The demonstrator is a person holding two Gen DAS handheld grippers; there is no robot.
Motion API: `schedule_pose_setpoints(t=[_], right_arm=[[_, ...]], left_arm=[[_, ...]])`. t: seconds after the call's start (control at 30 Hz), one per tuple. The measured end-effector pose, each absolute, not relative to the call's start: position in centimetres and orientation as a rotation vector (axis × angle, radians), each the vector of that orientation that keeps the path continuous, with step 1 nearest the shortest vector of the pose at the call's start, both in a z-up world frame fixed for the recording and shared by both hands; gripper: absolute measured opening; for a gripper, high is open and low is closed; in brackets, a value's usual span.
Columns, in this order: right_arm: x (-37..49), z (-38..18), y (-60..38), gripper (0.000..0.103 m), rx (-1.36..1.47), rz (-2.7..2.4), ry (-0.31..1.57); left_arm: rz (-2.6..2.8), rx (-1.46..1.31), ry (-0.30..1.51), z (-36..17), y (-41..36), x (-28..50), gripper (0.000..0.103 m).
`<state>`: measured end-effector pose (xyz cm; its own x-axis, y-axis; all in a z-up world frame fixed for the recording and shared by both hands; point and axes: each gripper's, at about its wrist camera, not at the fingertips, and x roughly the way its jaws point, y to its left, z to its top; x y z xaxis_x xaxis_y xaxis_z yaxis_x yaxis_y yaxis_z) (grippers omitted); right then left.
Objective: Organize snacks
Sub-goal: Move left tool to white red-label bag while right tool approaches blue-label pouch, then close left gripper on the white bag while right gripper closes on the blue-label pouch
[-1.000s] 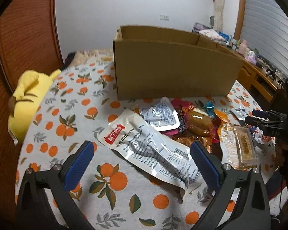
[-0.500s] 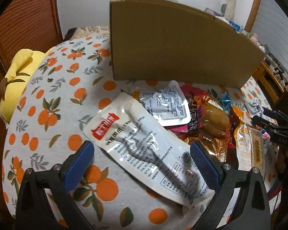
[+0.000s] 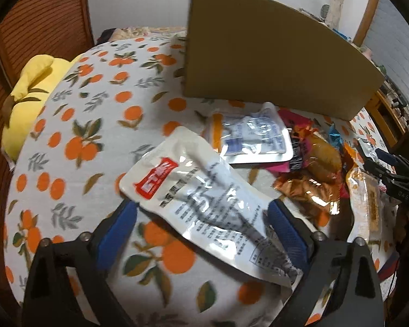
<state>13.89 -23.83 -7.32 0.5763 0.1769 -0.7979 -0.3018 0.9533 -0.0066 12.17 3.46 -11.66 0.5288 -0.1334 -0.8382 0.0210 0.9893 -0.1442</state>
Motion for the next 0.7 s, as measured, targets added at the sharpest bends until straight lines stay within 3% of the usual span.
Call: schedule_pose_setpoints(t=[0.33,0.47,0.7], right_arm=[[13.9,-7.4,-23.9,0.08,-0.147,0.28,0.915],[14.0,-7.4,-23.9,0.08,-0.146,0.281,0.914],[13.9,-7.4,-23.9,0.08,-0.147,0.281,0.914]], left_arm=[[-0.111,-0.098,0.998,-11.5,2.6,12.6,0.084],[-0.127,-0.086,0.975,-11.2,2.1,12.7,0.061],[-0.136,-0.036,0.931,-10.1,2.2,12.3,0.047]])
